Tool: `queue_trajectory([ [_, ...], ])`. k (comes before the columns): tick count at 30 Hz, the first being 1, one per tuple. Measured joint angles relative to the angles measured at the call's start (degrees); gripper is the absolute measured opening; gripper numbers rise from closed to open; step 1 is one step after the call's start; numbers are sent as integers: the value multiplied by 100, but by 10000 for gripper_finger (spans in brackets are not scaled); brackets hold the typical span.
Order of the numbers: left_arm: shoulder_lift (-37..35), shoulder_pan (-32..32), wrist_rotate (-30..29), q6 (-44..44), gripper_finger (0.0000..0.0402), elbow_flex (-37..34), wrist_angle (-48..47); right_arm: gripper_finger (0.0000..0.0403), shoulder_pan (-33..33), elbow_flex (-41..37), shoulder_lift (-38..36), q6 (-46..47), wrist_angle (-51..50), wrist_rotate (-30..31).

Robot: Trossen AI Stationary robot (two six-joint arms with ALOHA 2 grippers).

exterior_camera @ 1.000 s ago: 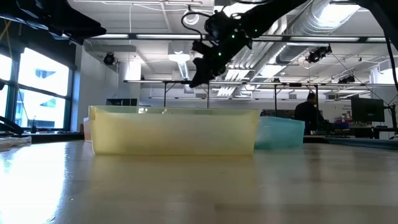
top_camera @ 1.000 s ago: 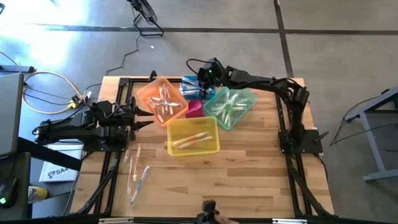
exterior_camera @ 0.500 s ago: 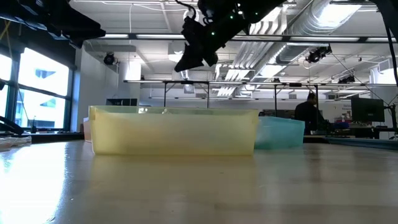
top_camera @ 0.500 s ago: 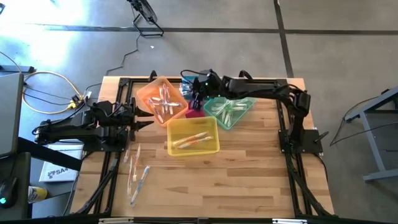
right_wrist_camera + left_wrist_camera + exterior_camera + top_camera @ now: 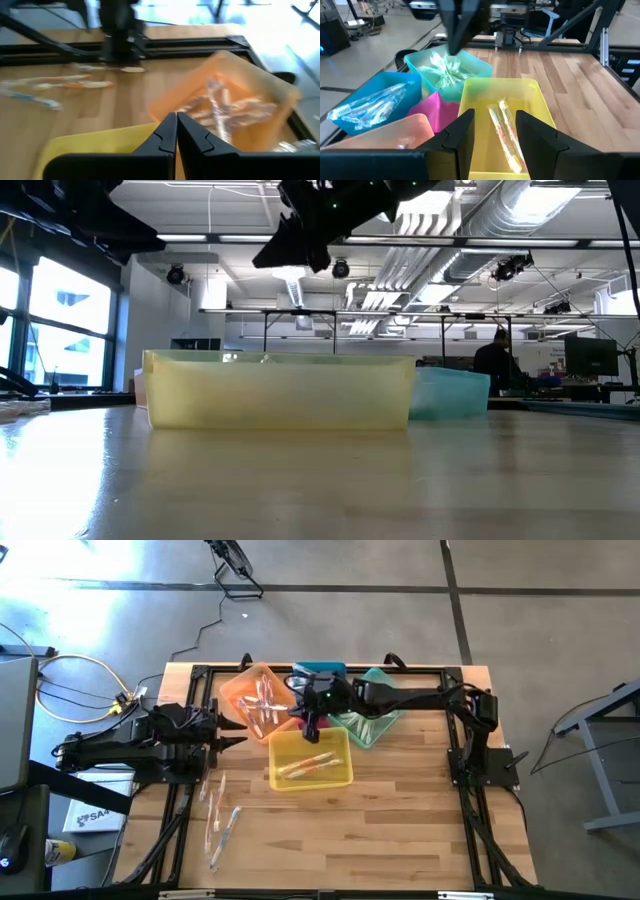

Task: Pick & Place Toothbrushes
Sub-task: Put the blue toothbrush into the blue bin

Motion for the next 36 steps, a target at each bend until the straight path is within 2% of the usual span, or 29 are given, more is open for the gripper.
queue_trajectory([
  [4, 0, 0, 2, -348, 139, 0, -31, 3, 22, -47, 0, 187, 18, -342],
  [8, -1, 0, 2, -768, 139, 0, -31, 3, 13, -68, 0, 296, 2, -386],
  [14, 0, 0, 0, -834, 139, 0, -58, 3, 183, -72, -61, 386, 7, -306],
  [20, 0, 0, 0, -834, 139, 0, -119, 3, 579, -70, -183, 352, -103, 305],
  [26, 0, 0, 0, -832, 139, 0, -180, 3, 743, -72, -239, 290, -115, 218],
  [29, -1, 0, 0, -834, 139, 0, -199, 3, 755, -435, -279, 539, 538, 320],
  [36, -1, 0, 0, -833, 139, 0, -195, 3, 776, -2442, -753, 1384, 2954, 445],
])
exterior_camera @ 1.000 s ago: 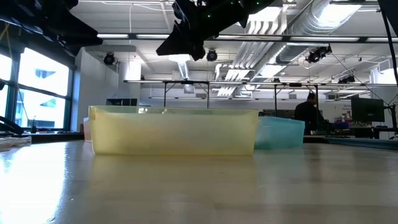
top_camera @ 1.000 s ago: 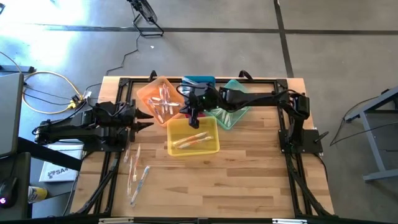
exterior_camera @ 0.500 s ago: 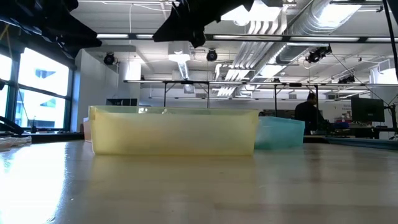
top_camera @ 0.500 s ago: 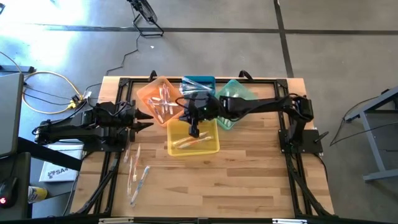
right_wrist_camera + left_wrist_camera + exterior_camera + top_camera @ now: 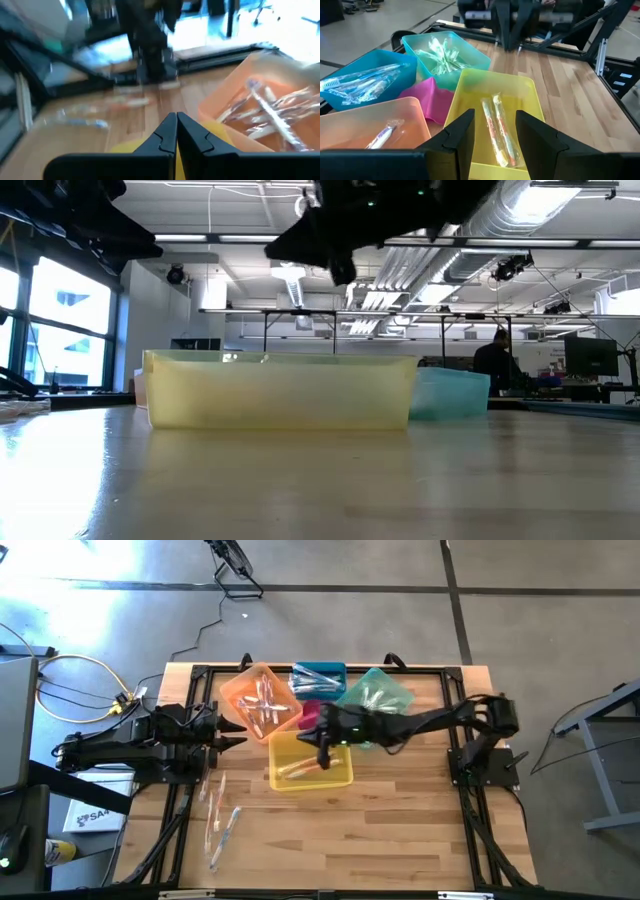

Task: Pick & Place Toothbrushes
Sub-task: Put the blue toothbrush into the blue bin

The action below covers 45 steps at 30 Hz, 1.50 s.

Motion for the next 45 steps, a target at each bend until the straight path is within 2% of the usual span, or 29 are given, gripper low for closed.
queue_trajectory([
  [3, -1, 0, 0, -1, 139, 2, 5, 3, -15, -695, -538, 103, 482, 281],
  [10, 1, -2, 0, -2, 139, 2, 111, 4, 42, -1797, -2242, -397, 514, 814],
  [14, 1, 0, 0, -303, 139, 2, 305, 4, 37, -2364, -3206, -523, 538, 832],
  [17, 5, 0, 0, -595, 139, 2, 514, 4, 37, -2895, -3805, -536, 1069, 800],
  [24, 7, -2, 0, -625, 139, 4, 710, 4, 37, -4230, -4850, -557, 2093, 783],
  [28, 7, 0, 0, -773, 139, 4, 769, 4, 26, -4753, -5408, -753, 2101, 848],
  [35, 7, 0, 0, -1018, 139, 2, 773, 4, 22, -5207, -6270, -1147, 1957, 825],
  [41, 7, 0, 0, -1267, 139, 4, 774, 4, 20, -5208, -6791, -1306, 988, 892],
  [45, 11, 0, -1, -1267, 139, 4, 796, 4, 22, -5208, -6866, -1263, 523, 1017],
])
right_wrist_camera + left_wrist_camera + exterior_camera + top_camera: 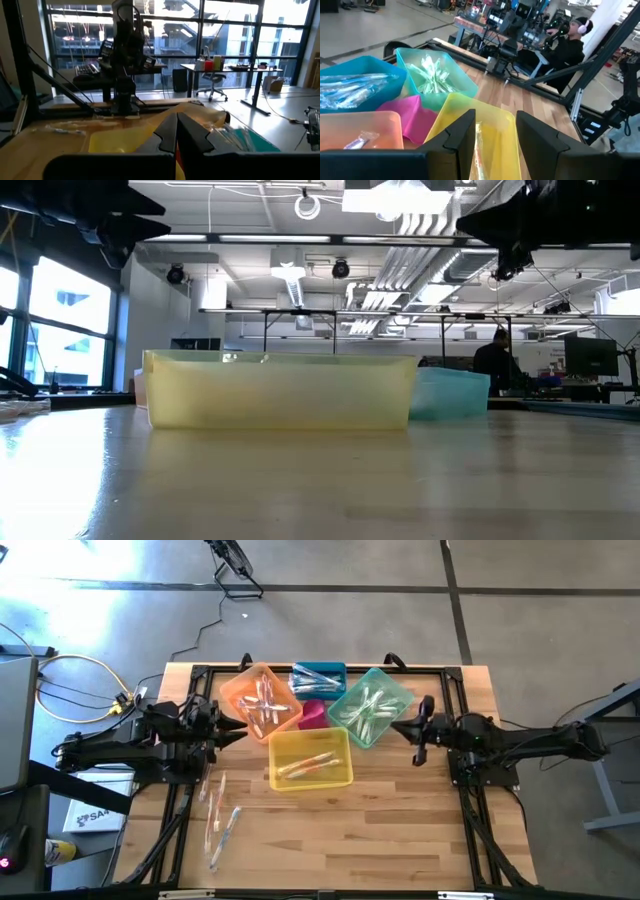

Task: Pick & Place Toothbrushes
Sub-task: Put the blue toothbrush into the blue bin

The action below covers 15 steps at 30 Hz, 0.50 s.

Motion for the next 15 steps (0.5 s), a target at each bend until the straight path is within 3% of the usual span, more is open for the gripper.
queue_trajectory([
  [7, 38, 0, -145, -227, 139, 2, 556, 4, 0, 0, 32, 62, -476, 3],
  [15, 885, -2, -68, -830, 107, 24, 399, 4, 0, 0, 28, 408, -479, -76],
])
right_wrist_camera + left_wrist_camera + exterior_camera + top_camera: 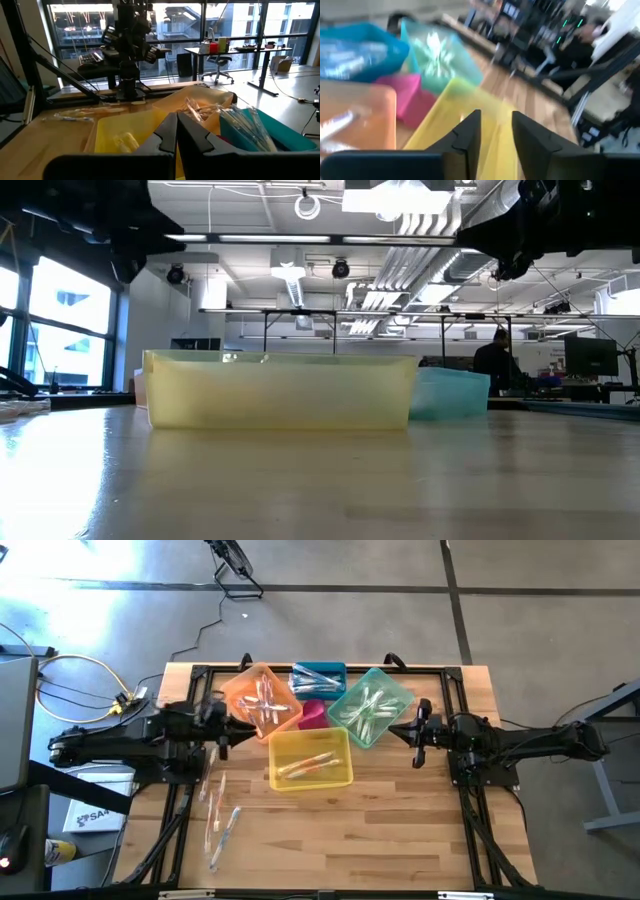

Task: Pick & Place Toothbrushes
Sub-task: Put the blue toothbrush into the blue bin

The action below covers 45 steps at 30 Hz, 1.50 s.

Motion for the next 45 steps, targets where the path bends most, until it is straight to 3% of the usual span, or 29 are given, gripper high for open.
queue_trajectory([
  [8, 1226, -79, 235, -3, 36, 924, -1111, 4, 0, 0, 2, 69, -13, -26],
  [12, 1699, -548, -168, -81, 5, 1551, -1828, 4, 0, 0, 56, 69, -71, -26],
  [16, 2061, -1341, -809, -587, 6, 1906, -2170, 4, -1, 0, 63, 62, -76, 33],
  [24, 2585, -3043, -1495, -2507, 1, 1930, -2553, 4, 0, 0, 66, 54, -76, 35],
  [32, 3114, -4111, -1532, -4895, 1, 1930, -3329, 4, -1, 0, 66, 49, -79, 35],
  [36, 3477, -4429, -1372, -5582, 1, 1930, -3374, 4, 0, 0, 66, 60, -79, 35],
  [45, 4149, -5001, -113, -7004, 1, 1930, -3380, 4, -1, 2, 66, 62, -79, 35],
])
